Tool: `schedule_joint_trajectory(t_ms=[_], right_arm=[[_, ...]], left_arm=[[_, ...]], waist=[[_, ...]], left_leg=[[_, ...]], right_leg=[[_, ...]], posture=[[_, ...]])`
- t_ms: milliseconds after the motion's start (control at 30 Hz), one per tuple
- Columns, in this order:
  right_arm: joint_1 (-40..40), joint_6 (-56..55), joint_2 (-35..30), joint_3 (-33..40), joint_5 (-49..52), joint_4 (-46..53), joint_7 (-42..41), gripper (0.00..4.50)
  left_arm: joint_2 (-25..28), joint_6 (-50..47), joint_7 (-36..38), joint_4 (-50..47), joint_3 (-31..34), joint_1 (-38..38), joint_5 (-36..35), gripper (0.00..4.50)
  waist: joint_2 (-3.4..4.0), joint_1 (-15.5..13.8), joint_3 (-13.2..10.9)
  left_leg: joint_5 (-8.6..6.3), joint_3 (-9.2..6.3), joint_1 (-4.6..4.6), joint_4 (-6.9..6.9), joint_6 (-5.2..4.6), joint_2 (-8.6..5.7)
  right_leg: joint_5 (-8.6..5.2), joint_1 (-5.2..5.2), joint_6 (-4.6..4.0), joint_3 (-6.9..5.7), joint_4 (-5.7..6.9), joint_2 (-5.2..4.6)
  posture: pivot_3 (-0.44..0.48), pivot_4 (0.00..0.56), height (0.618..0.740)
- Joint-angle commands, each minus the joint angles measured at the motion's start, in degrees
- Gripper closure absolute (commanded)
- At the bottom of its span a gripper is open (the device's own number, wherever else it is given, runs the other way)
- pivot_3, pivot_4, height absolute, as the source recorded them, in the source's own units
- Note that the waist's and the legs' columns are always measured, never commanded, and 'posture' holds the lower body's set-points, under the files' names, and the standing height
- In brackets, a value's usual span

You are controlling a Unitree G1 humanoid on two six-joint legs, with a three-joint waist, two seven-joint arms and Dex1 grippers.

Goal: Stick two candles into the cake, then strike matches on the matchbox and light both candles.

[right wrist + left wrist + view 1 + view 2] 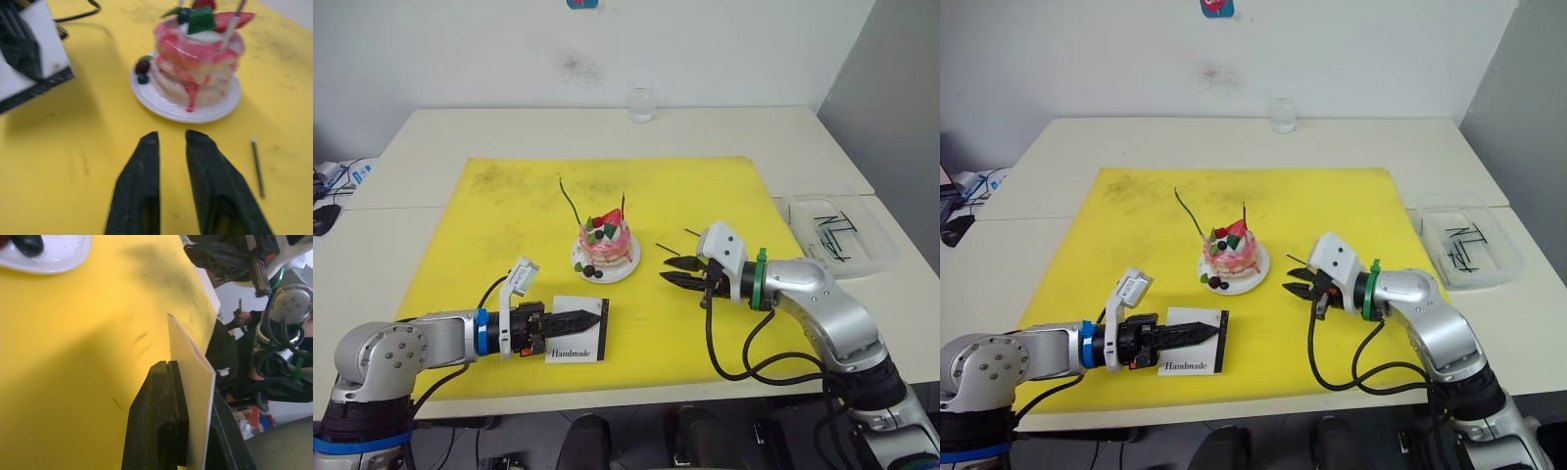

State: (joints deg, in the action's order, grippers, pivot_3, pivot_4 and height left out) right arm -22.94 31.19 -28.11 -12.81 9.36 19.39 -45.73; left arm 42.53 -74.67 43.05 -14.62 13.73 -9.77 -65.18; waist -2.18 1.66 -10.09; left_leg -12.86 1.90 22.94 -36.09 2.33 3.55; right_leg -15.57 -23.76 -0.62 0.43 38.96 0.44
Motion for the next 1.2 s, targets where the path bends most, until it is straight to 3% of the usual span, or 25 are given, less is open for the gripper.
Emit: schedule_joint_trajectory(t_ms=[33, 200, 600, 1100, 1200], right_arm=[[-0.38, -10.44, 3.08, 1.96, -3.62, -4.59, 6.33, 2.92], [-3.03, -14.93, 7.69, 0.91, -5.85, -14.90, 9.90, 2.92], [-10.88, -20.53, 11.38, -1.75, -7.30, -34.11, 5.71, 2.92], [-14.03, -18.08, 15.71, -0.76, -8.58, -42.38, 7.19, 2.92], [-13.51, -17.20, 16.34, -0.50, -9.06, -42.41, 8.84, 3.51]], left_arm=[[-0.58, 1.87, -0.28, -2.24, 1.40, -1.21, -1.26, 4.50], [-0.27, 2.38, -0.13, -2.74, 1.83, -1.23, -1.79, 4.50], [-0.63, 2.64, -0.58, -3.11, 1.61, -1.37, -1.80, 4.50], [-1.23, 3.33, -1.01, -3.54, 1.22, -0.93, -1.59, 4.50], [-1.48, 3.45, -1.24, -3.68, 1.06, -0.75, -1.52, 4.50]], waist=[[0.00, 0.19, 0.00], [0.00, 0.16, 0.00], [0.00, 0.14, 0.00], [0.00, 0.31, 0.00], [0.00, 0.31, 0.00]], left_leg=[[0.00, 0.03, -0.01, 0.00, 0.00, 0.00], [0.00, 0.04, -0.02, 0.00, 0.00, 0.00], [0.00, 0.05, -0.01, 0.00, 0.00, 0.03], [0.01, 0.06, -0.12, -0.01, 0.00, 0.06], [0.01, 0.06, -0.16, -0.02, 0.01, 0.07]], right_leg=[[0.00, -0.01, 0.00, 0.03, 0.01, 0.01], [0.01, -0.01, 0.00, 0.06, 0.02, 0.17], [0.01, -0.02, 0.00, 0.09, 0.03, 0.19], [0.06, 0.01, -0.08, 0.12, 0.12, 0.27], [0.12, 0.02, -0.16, 0.13, 0.13, 0.29]], posture=[[0.000, 0.150, 0.735], [0.000, 0.150, 0.735], [0.000, 0.150, 0.735], [0.000, 0.150, 0.735], [0.000, 0.150, 0.735]])
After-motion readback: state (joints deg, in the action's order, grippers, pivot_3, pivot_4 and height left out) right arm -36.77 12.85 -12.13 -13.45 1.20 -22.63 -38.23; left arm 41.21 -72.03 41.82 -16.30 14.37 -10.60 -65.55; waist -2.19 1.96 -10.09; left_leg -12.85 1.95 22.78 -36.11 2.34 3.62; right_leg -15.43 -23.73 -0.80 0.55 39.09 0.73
